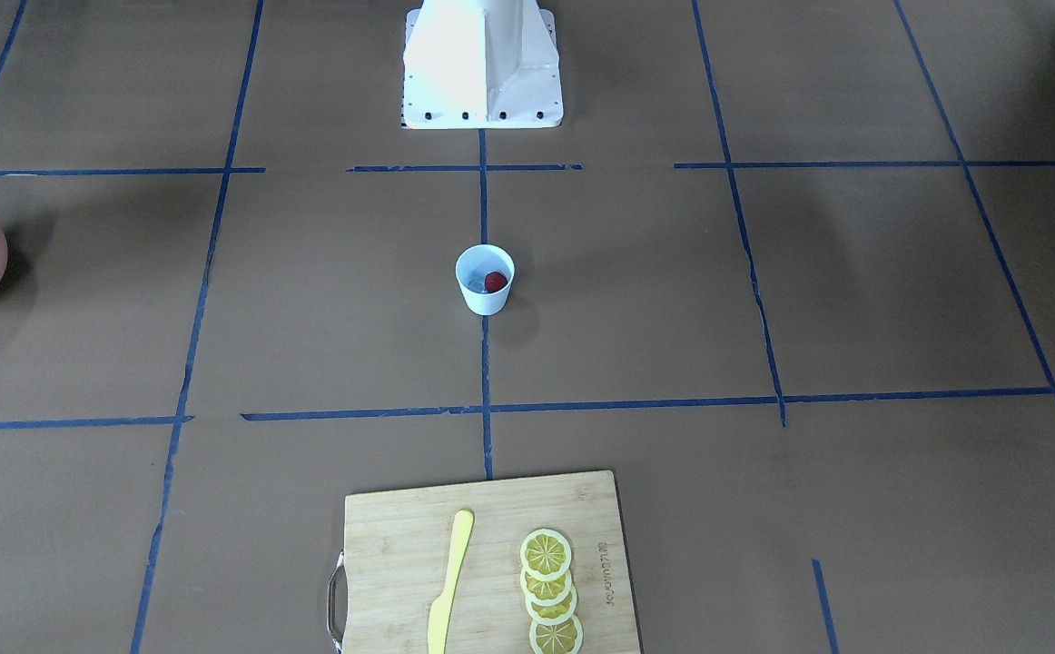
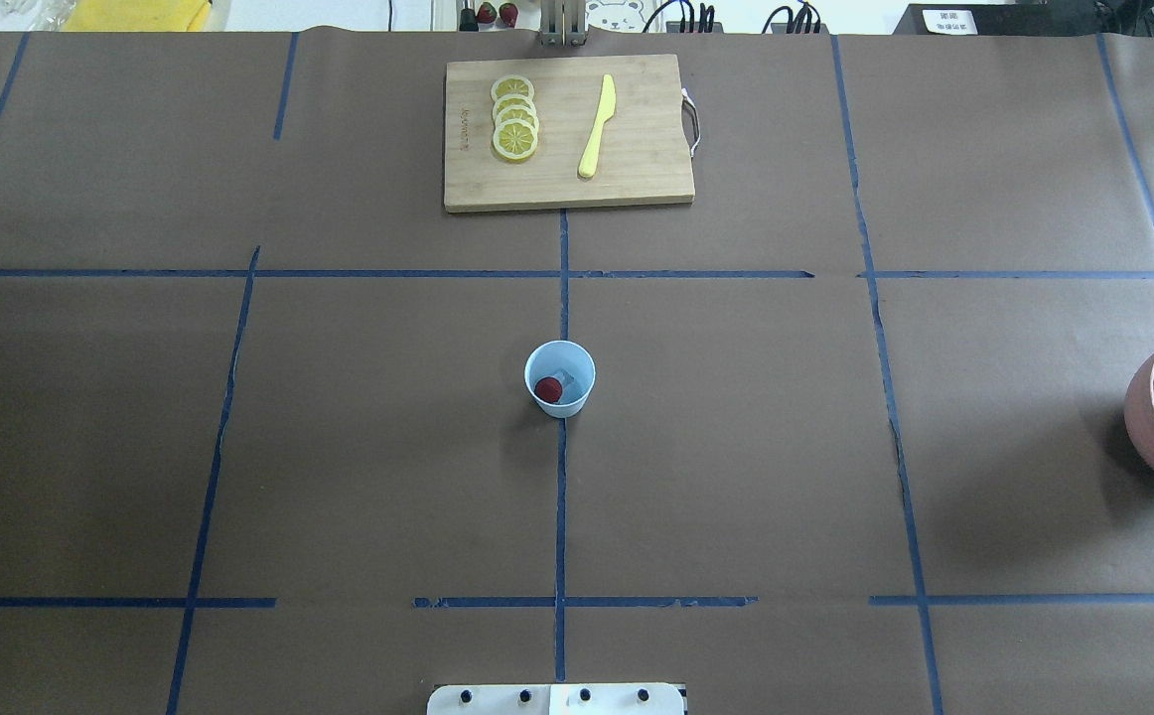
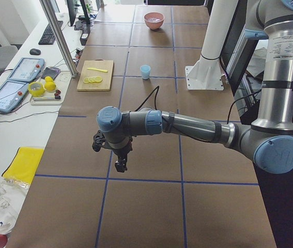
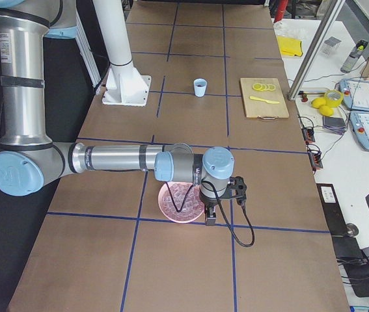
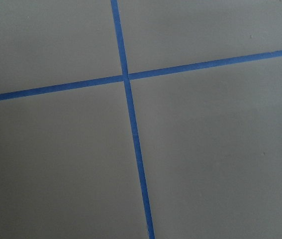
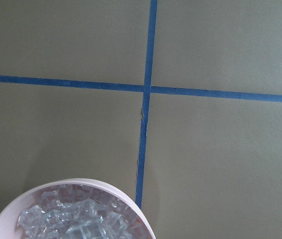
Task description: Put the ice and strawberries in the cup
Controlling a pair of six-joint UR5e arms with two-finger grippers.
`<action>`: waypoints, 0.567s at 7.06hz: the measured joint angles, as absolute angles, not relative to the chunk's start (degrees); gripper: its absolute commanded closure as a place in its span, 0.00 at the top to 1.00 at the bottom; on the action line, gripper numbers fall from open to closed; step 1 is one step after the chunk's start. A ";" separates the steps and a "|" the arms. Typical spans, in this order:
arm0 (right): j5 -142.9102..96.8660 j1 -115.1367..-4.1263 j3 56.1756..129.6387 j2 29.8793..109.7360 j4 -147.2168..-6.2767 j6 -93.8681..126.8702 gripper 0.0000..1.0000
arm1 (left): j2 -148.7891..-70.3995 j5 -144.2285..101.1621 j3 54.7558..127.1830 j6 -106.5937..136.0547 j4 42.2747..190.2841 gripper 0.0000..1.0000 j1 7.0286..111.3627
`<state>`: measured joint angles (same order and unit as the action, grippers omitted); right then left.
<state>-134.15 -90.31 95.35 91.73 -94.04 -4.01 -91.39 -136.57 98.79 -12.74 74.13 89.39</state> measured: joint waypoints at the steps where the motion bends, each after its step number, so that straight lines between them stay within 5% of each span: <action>1: -134.20 -90.32 95.28 91.58 -94.03 -3.79 0.99 | -90.95 -136.56 98.76 -12.84 74.76 1.00 89.37; 4: -134.49 -90.27 95.20 91.50 -93.69 -3.19 0.99 | -90.47 -136.47 98.73 -12.97 77.16 1.00 89.31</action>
